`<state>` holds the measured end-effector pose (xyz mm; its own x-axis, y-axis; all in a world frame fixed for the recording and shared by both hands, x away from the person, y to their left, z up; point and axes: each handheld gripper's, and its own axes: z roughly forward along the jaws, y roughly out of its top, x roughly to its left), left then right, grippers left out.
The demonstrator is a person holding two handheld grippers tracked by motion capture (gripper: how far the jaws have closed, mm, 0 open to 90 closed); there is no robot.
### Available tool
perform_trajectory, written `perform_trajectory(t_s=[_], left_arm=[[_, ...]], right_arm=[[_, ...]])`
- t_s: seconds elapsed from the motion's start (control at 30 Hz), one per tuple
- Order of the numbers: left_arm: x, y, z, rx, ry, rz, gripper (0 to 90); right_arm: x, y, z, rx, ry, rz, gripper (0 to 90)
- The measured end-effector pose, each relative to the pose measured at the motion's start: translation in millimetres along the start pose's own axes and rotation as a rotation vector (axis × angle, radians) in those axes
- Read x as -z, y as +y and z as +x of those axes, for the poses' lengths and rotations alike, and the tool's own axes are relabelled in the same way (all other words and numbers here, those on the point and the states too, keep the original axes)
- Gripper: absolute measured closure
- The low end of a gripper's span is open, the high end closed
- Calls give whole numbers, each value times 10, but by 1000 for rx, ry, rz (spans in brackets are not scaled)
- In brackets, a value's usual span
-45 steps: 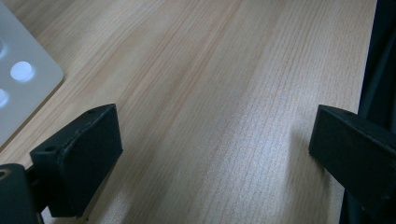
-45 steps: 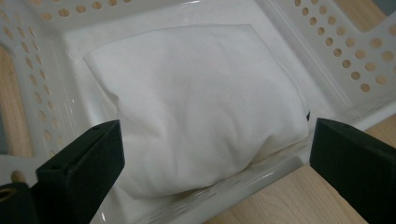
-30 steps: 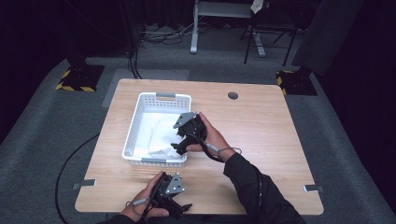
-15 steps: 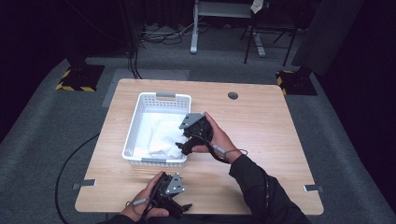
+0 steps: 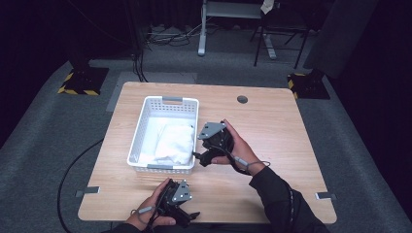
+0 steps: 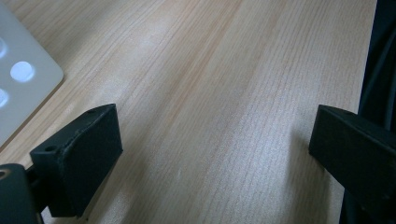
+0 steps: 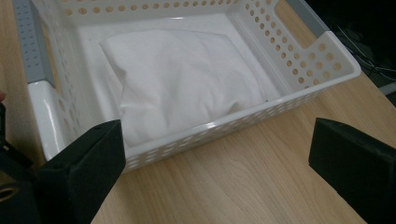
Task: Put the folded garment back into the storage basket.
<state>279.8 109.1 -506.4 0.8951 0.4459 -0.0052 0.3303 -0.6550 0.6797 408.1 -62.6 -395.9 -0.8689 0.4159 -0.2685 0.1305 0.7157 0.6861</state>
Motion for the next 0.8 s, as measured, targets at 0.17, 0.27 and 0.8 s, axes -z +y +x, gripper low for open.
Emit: perform_trajectory(t_s=[0.17,0.27,0.8], left_arm=[[0,0,0,0,0,0,23],[0,0,-1,0,0,0,23],[0,1,1,0,0,1,23]], right_arm=[[121,-91,29,20,-8,-3,39],[199,-152,50,25,-14,-11,38],[459,-430,67,35,-43,-4,35]])
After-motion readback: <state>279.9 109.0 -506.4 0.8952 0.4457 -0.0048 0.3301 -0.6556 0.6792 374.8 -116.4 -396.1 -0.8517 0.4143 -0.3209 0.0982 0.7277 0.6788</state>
